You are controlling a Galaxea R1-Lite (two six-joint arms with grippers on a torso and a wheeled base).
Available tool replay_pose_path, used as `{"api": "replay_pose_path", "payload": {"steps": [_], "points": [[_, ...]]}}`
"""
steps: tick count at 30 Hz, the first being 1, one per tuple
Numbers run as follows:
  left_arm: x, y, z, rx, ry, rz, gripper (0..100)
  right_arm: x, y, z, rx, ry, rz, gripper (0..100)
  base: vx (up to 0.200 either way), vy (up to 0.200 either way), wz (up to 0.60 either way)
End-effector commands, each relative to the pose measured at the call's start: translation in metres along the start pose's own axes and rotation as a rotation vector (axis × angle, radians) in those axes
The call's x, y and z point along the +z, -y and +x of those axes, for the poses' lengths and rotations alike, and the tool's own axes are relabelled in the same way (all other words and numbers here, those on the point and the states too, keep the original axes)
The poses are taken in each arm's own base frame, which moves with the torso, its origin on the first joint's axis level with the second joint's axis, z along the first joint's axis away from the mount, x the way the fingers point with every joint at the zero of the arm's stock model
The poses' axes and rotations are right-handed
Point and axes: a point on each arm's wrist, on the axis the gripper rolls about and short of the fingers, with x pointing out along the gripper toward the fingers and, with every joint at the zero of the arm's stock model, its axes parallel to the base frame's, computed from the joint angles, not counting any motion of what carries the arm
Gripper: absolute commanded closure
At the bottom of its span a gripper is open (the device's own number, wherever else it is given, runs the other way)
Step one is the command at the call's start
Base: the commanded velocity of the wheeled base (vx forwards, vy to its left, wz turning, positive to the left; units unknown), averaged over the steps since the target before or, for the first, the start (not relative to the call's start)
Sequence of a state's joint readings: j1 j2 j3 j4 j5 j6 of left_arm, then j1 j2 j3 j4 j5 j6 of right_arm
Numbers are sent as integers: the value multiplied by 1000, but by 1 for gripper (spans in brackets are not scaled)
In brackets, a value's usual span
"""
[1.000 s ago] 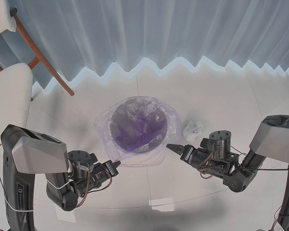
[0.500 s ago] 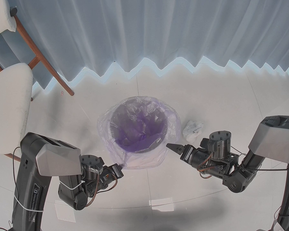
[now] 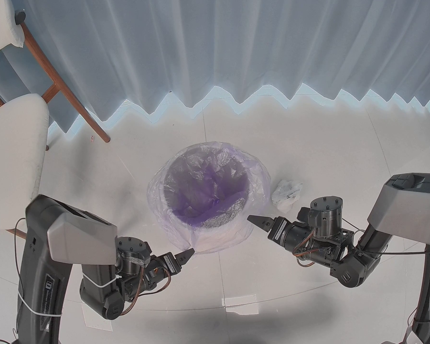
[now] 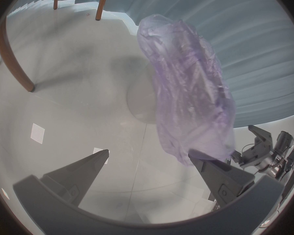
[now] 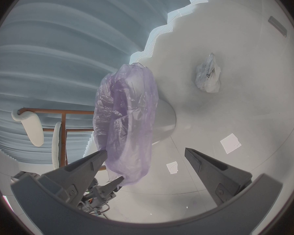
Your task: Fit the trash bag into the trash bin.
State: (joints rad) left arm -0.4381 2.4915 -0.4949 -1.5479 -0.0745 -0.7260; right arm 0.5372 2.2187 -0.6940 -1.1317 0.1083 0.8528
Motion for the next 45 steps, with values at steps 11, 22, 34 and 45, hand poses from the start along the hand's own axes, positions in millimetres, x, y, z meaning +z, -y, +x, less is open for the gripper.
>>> {"api": "replay_pose_path", "payload": {"steps": [11,22,34,45], "points": [[84,22,-66,-61,275,-37,0,3,-2,-1,13,19,1,0,0,0,0],[93,3,-47,-76,261,-51,0,4,-1,-1,18,29,1,0,0,0,0],[126,43,-112,-191,418,-9,0,36,14,3,35,145,25,0,0,0,0],[133,58,-180,-388,406,173,0,67,2,19,164,172,-26,0,0,0,0]]}}
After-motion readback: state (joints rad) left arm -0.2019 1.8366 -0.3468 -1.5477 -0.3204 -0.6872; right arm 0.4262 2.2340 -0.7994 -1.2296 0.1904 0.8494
